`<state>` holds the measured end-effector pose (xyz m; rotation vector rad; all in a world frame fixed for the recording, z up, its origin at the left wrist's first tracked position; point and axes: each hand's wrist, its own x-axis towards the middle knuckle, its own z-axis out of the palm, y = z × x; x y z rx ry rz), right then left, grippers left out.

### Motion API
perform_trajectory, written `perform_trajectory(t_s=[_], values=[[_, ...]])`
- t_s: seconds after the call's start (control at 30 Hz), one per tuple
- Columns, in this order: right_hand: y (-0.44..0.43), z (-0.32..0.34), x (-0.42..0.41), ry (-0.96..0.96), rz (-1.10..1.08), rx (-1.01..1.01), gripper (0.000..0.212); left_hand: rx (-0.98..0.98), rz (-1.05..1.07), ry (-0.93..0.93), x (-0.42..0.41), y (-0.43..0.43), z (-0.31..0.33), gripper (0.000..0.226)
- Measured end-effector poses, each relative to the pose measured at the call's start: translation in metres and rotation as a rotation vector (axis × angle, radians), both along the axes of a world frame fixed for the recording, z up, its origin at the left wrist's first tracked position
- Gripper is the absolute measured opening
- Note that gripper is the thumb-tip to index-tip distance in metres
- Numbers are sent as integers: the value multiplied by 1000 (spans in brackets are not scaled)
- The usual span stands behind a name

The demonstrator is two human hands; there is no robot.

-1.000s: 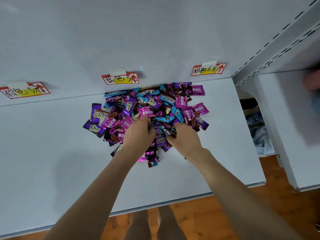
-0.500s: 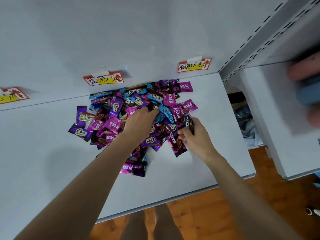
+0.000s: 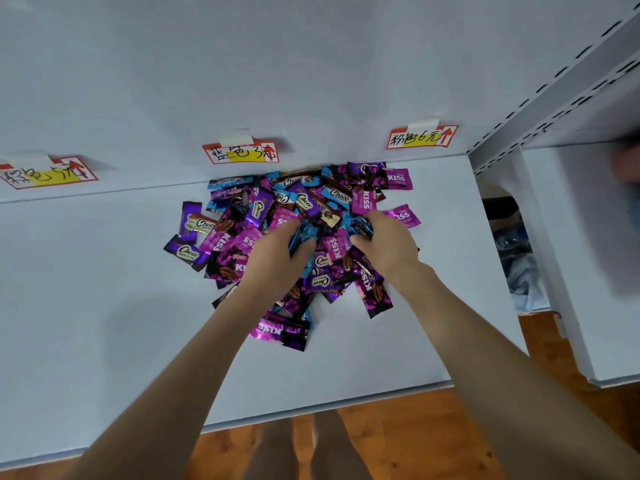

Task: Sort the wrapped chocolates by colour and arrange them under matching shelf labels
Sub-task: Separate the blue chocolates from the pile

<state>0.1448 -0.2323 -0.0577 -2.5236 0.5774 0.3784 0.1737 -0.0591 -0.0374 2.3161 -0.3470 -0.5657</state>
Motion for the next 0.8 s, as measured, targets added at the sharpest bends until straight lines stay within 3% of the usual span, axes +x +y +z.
perform_trajectory(t_s=[0.13,0.23,0.37,0.5,0.67,0.8], values=[[1,1,-1,52,-74,53,40,-110,116,143,-3,8,2,19],[2,6,-8,22,-137,195,32,-151,172,196,-3,11,1,17],[2,16,-26,-66,-317,455,13,-144,147,174,0,9,1,12],[-3,21,-48,-94,-413,572,4,-44,-28,122,7,-3,0,28],[-10,14,-71,-94,-446,578,12,140,-198,16,14,-35,-8,34],[-19,10,-80,-127,-486,534,16,186,-52,-111,28,-49,-12,28]])
